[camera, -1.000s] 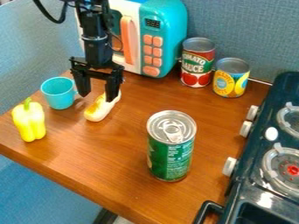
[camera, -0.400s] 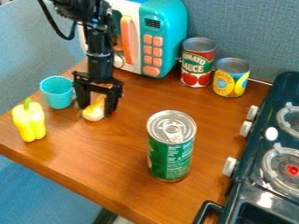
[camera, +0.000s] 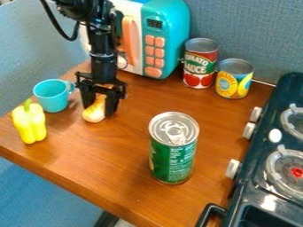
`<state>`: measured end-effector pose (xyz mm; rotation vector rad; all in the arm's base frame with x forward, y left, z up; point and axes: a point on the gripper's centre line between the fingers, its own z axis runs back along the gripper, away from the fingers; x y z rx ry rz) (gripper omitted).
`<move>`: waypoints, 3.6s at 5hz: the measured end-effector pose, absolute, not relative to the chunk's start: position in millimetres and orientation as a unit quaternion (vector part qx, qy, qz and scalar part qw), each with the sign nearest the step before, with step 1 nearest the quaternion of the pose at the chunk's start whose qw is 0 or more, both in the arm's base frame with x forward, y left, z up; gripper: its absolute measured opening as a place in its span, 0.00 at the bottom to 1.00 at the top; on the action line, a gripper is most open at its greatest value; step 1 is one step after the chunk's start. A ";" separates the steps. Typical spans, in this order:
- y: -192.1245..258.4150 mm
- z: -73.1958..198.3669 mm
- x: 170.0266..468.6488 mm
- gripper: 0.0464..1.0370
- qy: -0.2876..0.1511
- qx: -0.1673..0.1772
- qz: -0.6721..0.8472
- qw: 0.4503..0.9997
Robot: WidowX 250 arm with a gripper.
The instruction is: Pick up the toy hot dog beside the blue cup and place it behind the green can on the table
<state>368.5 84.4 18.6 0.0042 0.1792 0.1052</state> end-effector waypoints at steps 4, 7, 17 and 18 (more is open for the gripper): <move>32.0 68.7 377.8 0.66 0.033 0.016 -0.003 0.999; -11.5 68.3 376.1 0.66 0.040 0.028 -0.035 0.998; -10.7 81.3 373.1 0.96 -0.027 -0.031 0.033 0.999; 17.0 110.1 367.2 0.96 -0.058 0.003 0.030 0.998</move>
